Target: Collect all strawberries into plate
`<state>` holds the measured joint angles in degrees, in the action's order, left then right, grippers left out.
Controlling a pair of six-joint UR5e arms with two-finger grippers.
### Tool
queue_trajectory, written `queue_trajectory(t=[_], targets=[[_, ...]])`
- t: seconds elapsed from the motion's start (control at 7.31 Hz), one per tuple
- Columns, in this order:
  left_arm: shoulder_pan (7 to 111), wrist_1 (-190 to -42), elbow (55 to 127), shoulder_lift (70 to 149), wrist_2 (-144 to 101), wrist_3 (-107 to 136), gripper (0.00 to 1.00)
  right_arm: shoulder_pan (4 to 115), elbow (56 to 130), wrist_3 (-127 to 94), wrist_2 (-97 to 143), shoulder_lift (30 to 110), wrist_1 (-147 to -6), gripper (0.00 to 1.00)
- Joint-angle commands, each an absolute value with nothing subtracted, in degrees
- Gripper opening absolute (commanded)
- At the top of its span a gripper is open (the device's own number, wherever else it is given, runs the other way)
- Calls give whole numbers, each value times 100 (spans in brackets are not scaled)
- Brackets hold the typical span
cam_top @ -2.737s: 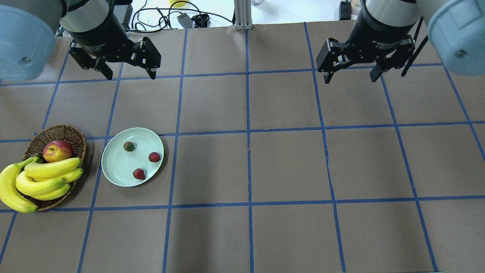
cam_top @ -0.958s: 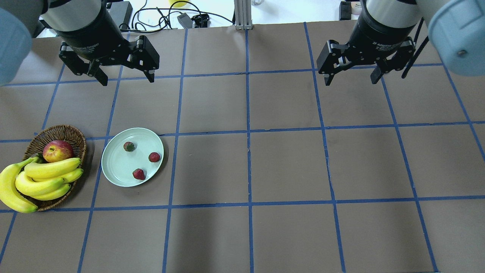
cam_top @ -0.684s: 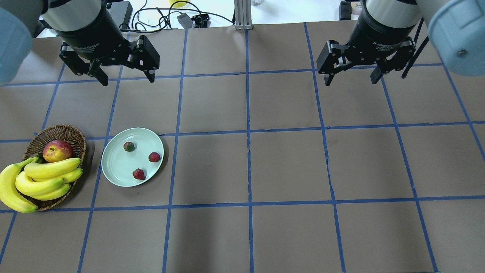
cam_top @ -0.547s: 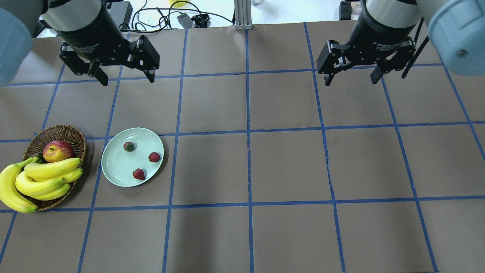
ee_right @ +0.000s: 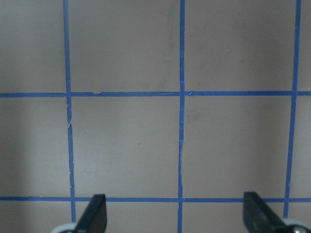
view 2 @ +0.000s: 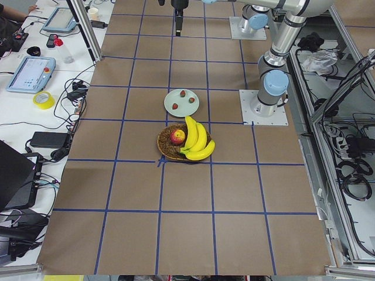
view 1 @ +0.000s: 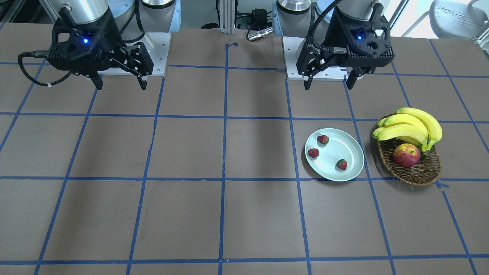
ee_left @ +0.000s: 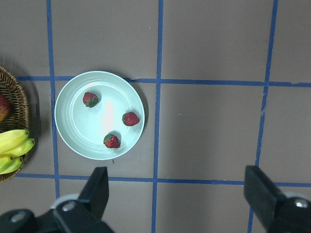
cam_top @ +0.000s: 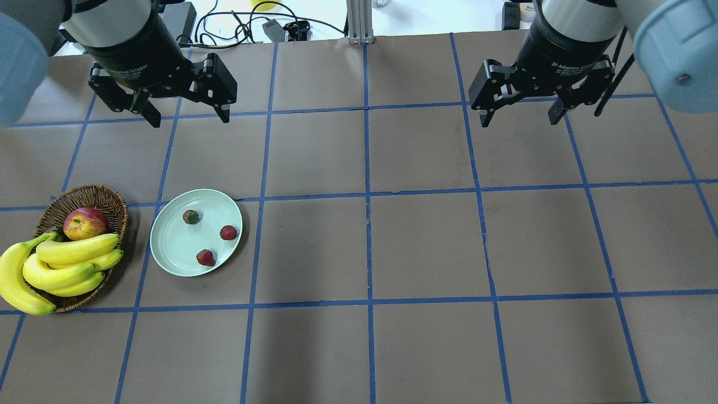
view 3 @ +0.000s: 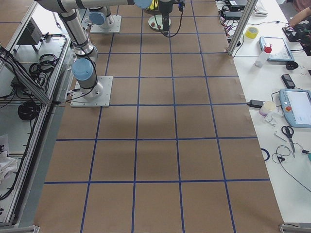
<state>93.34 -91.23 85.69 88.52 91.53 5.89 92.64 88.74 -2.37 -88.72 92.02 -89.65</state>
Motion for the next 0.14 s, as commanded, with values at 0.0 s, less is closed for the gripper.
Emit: queue_trajectory(t=[0.0], targets=[[9334,-9123,8569,8851,9158,589,100,9264,8868,-246,-8868,9202,-8965,100]])
